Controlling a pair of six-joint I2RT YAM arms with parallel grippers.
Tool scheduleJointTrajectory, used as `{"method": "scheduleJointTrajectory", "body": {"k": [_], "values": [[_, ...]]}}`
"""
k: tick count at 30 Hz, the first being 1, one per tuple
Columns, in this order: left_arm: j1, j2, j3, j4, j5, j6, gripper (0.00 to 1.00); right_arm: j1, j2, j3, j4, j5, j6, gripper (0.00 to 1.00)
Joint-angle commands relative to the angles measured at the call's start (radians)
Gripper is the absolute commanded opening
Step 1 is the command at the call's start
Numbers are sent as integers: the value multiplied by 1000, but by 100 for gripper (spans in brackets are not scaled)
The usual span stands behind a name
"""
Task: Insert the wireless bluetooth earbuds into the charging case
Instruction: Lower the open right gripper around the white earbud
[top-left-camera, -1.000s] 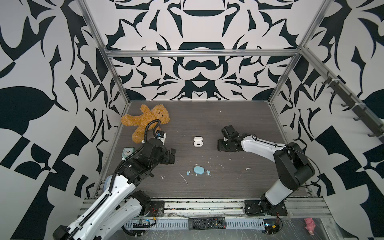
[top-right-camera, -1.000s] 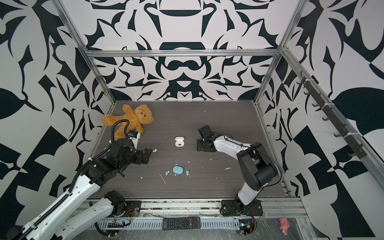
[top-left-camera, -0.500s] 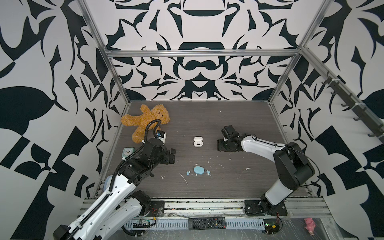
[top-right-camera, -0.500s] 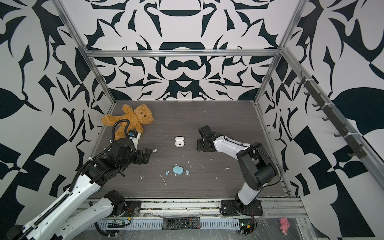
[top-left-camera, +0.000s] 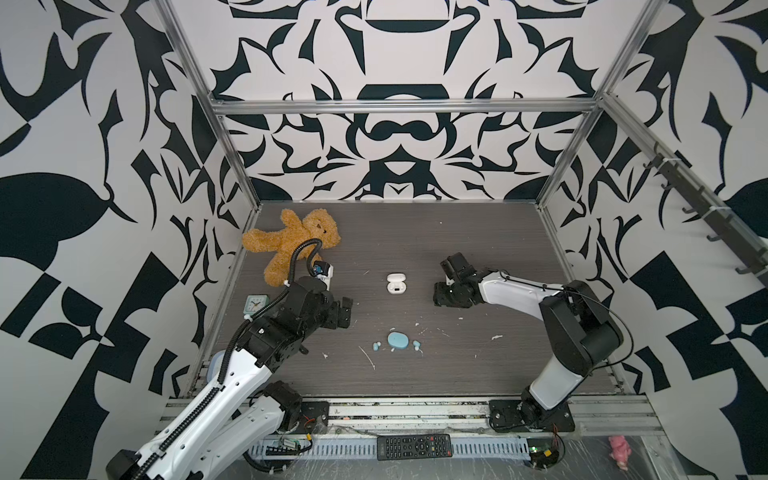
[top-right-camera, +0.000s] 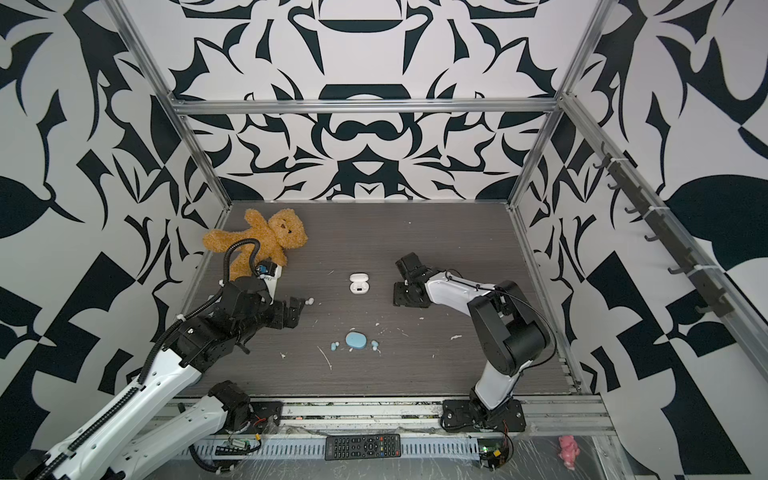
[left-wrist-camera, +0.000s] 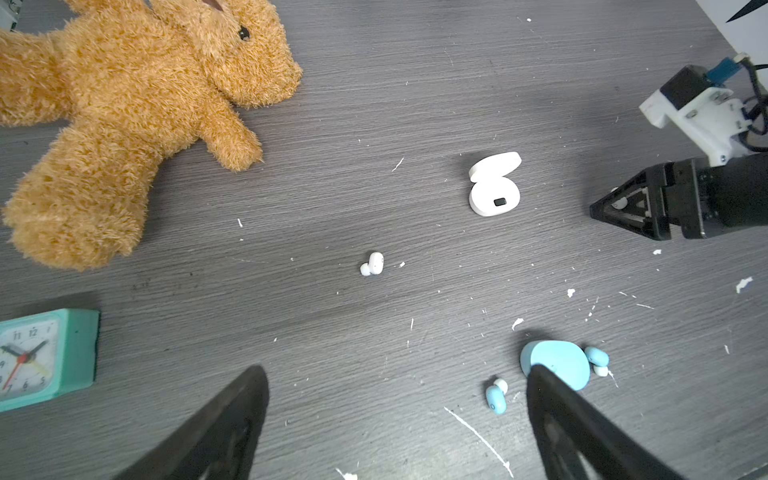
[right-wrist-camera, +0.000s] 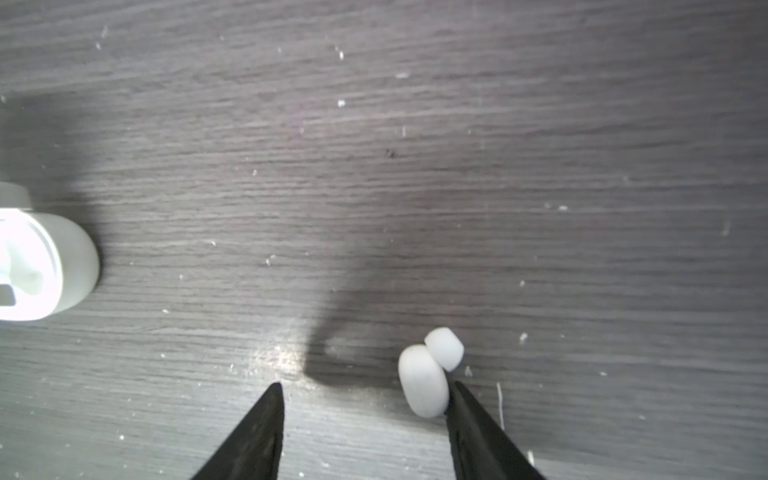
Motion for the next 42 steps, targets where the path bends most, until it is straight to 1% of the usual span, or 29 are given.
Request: {"method": "scheduleJointTrajectory", "body": {"k": [1, 12, 18, 21, 26, 30, 35, 42], "values": [[2, -2, -7, 6, 7, 4, 99, -2, -13, -19, 21, -40, 36, 62], [2, -2, -7, 5, 9, 4, 99, 1, -6, -32, 109, -152, 83, 62], [2, -1, -7, 7, 9, 6, 99, 26, 2, -11, 126, -209, 100, 60], [2, -2, -6, 7, 9, 5, 99, 33, -28, 0, 97, -206, 81, 61], [1, -4, -7, 8, 11, 6, 99, 29, -100, 55, -50, -72, -31, 61], [2, -4, -6, 6, 13, 5, 99, 3, -95, 90, -127, -22, -85, 62], [2, -14, -7, 7, 11, 5, 99, -42, -61, 99, -125, -35, -95, 62], [2, -13, -6, 8, 11, 7, 99, -74, -4, 123, -96, -56, -95, 62]]}}
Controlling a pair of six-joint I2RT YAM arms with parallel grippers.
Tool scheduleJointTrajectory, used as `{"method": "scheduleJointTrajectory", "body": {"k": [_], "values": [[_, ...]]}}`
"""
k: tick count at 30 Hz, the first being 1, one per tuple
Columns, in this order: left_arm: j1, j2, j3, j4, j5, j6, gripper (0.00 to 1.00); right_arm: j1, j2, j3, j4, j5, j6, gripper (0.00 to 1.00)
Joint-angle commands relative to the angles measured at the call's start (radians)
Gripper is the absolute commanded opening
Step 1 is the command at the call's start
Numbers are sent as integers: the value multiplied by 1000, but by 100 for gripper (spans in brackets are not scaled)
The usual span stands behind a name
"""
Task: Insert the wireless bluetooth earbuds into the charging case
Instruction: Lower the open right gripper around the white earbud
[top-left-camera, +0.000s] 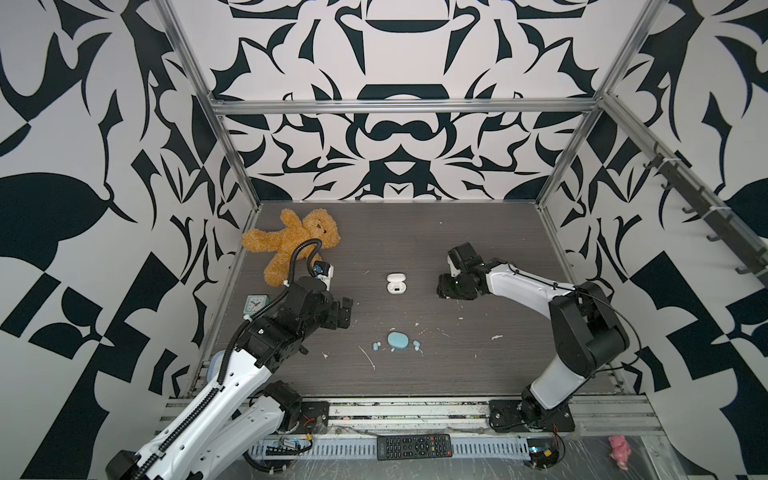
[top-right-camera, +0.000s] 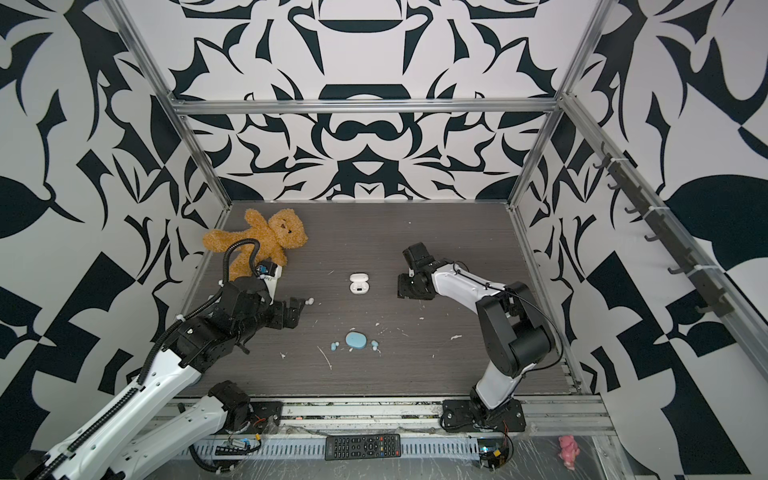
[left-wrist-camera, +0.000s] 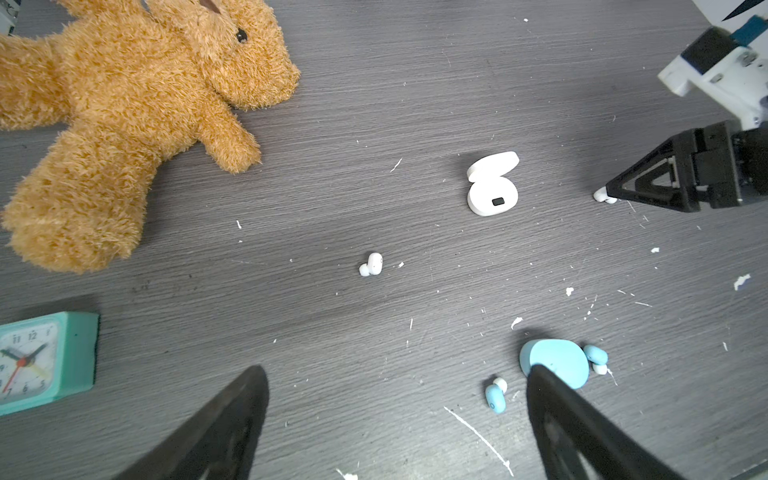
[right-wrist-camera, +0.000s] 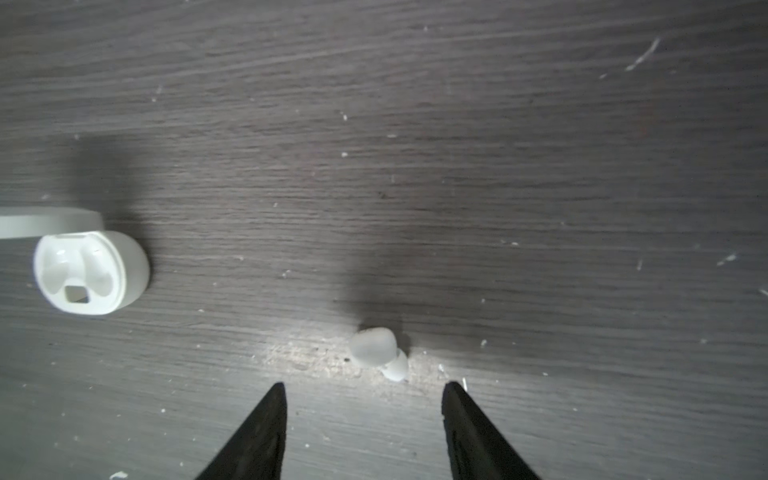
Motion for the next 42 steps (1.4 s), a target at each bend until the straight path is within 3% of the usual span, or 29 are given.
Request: {"method": "scheduleJointTrajectory", "body": {"k": [1, 15, 25, 32, 36, 39, 42], "values": [[2, -11, -6, 7, 8, -1, 99, -9, 13, 47, 3, -8, -18, 62], [1, -15, -6, 7, 11, -1, 99, -12, 73, 37, 57, -94, 6, 62], [2, -13, -7, 9, 17, -1, 99, -5, 50, -50, 109, -187, 129, 60], [2, -12, -7, 8, 21, -1, 99, 67, 29, -62, 125, -213, 205, 59], [2, -15, -9, 8, 20, -2, 99, 87, -5, -43, 82, -188, 187, 59], [2, -16, -8, 8, 24, -2, 99, 85, -45, -25, -2, -89, 152, 59], [2, -16, -9, 9, 24, -2, 99, 83, -59, 12, -78, -61, 87, 60]]}}
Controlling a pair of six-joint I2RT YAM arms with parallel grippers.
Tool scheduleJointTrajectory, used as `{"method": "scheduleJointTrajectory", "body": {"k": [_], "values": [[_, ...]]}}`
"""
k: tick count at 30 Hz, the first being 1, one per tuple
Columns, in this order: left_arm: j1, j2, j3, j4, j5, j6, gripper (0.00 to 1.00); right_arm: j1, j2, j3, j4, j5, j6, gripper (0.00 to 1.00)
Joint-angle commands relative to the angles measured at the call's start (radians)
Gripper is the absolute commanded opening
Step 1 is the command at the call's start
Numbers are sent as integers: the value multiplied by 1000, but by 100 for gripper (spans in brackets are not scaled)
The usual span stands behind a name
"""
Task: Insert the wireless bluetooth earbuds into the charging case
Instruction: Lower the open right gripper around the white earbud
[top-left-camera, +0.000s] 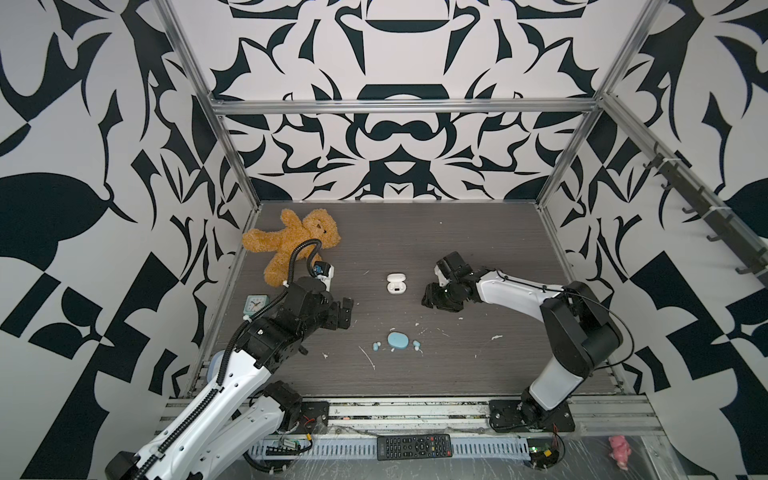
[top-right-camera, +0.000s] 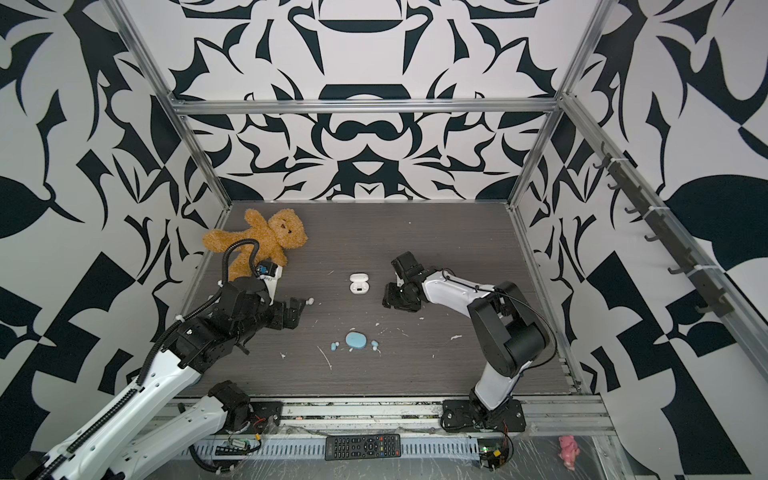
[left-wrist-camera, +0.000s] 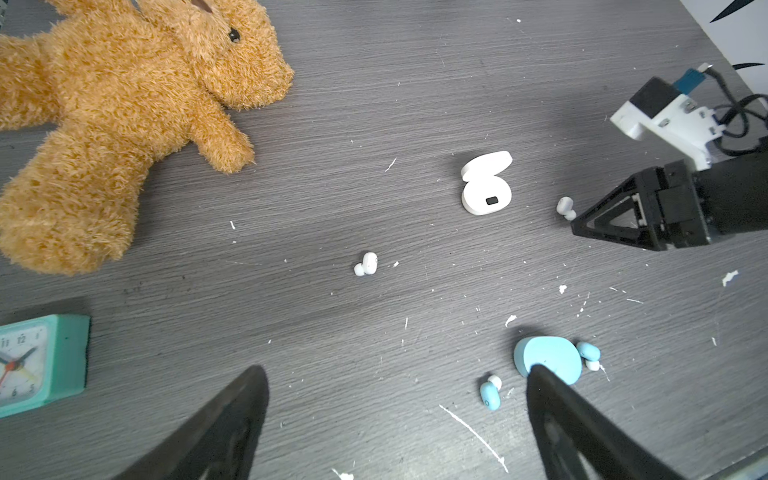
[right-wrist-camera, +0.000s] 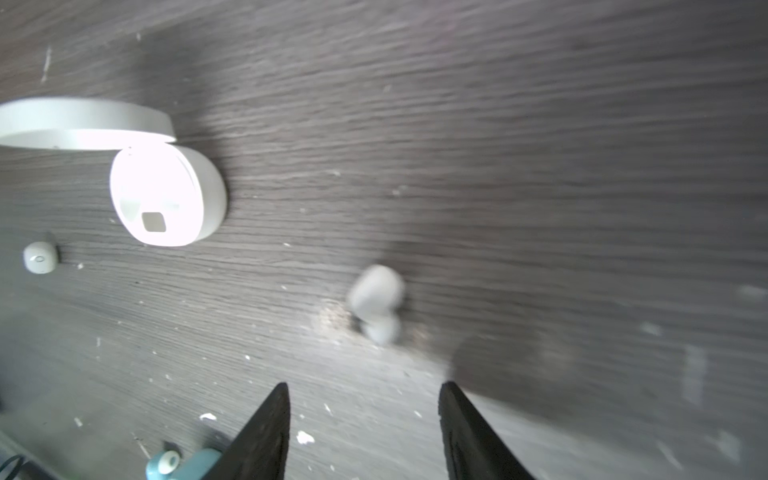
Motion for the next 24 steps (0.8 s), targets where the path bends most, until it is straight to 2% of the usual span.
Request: {"method": "scheduleJointTrajectory", "body": {"k": [1, 5, 10, 16, 24], "values": [[2, -12, -8, 8, 8, -3, 99, -6, -43, 68, -129, 78, -83, 60], [2, -10, -7, 7, 13, -3, 99, -9, -30, 109, -166, 98, -149, 60], [2, -13, -9, 8, 9, 0, 99, -9, 9, 152, -141, 62, -192, 59], [2, -15, -10, 8, 10, -1, 99, -9, 85, 220, -166, 56, -186, 56], [2, -13, -10, 9, 15, 0, 99, -10, 118, 191, -98, -3, -149, 56]]}}
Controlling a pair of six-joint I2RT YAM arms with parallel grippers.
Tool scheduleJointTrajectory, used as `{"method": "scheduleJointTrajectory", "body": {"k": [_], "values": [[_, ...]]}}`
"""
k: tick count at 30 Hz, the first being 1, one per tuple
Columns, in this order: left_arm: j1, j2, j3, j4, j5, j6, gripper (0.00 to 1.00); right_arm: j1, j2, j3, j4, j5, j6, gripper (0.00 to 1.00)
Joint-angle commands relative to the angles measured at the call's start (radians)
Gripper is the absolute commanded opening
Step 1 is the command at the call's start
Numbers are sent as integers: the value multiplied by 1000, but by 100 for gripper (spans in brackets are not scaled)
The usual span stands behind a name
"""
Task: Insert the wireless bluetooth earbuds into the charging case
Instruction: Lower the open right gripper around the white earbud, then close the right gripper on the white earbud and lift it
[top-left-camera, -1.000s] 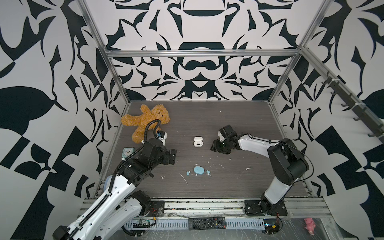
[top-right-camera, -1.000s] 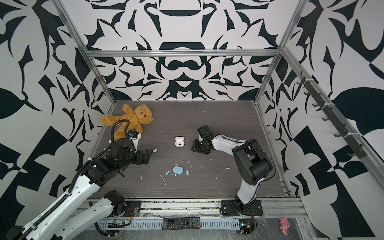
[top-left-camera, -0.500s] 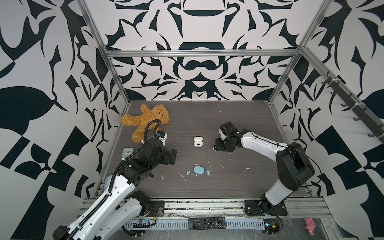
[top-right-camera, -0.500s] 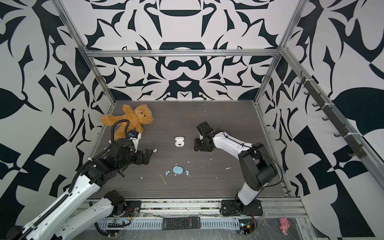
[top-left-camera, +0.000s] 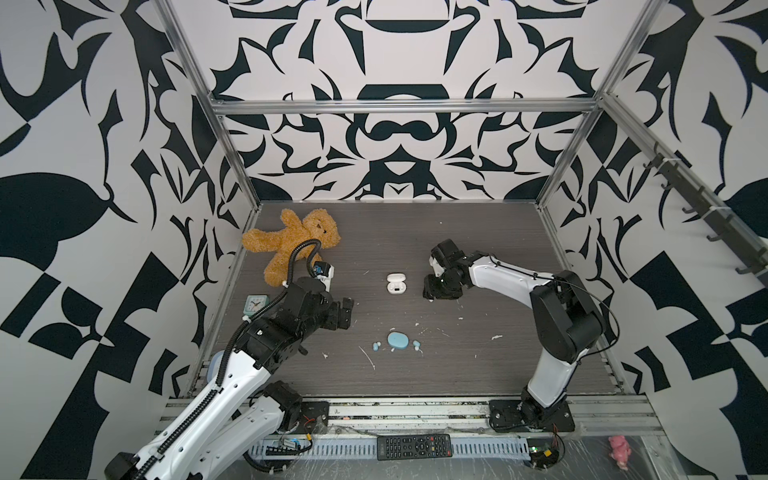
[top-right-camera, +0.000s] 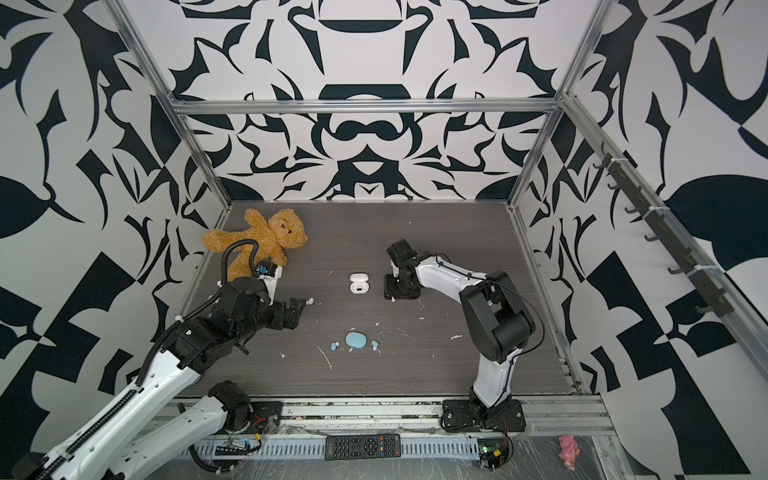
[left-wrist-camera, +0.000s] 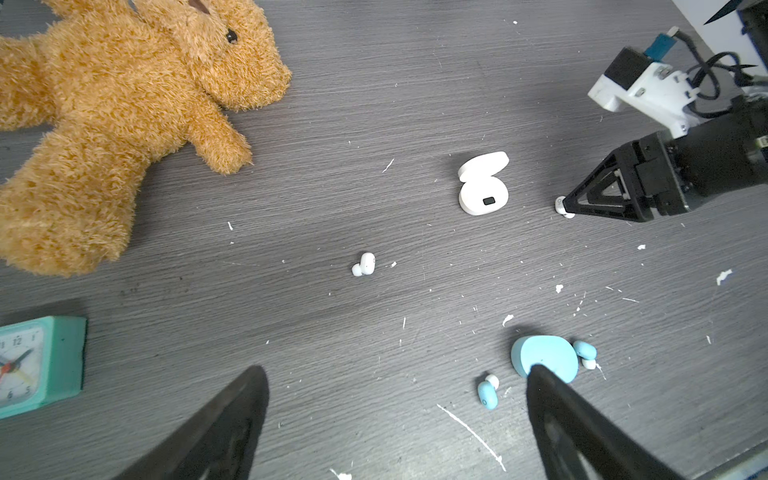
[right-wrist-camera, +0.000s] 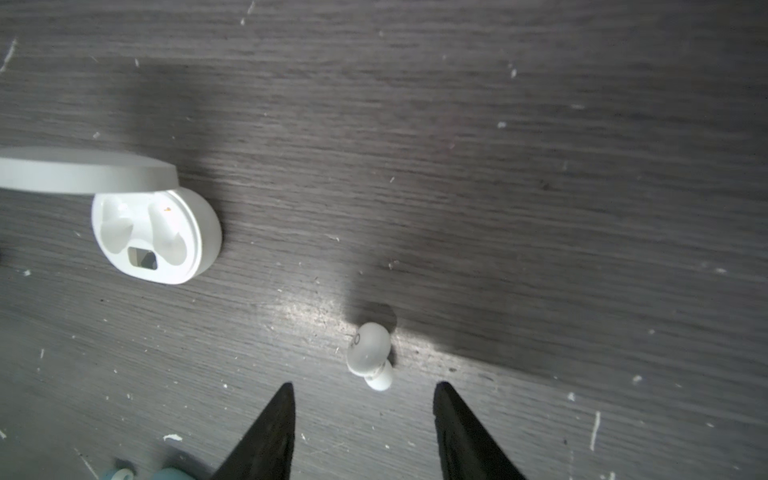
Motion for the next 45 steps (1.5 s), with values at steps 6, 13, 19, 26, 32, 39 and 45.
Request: {"method": "scheduleJointTrajectory", "body": {"k": [6, 13, 19, 26, 32, 39, 45], "values": [[2, -14, -11, 9, 10, 0, 99, -1, 15, -4, 42, -25, 34, 54], [2, -15, -10, 9, 10, 0, 99, 6, -12, 3, 5, 58, 83, 48], [1, -13, -10, 10, 14, -1, 99, 25, 13, 47, -42, 94, 88, 43], [2, -17, -11, 9, 14, 1, 99, 46, 47, 97, -86, 136, 75, 36], [2, -18, -11, 9, 16, 0, 99, 54, 82, 140, -128, 180, 57, 31], [2, -16, -11, 9, 16, 0, 99, 73, 118, 189, -168, 218, 35, 29], [2, -16, -11, 10, 18, 0, 99, 85, 141, 210, -188, 233, 27, 27]]}}
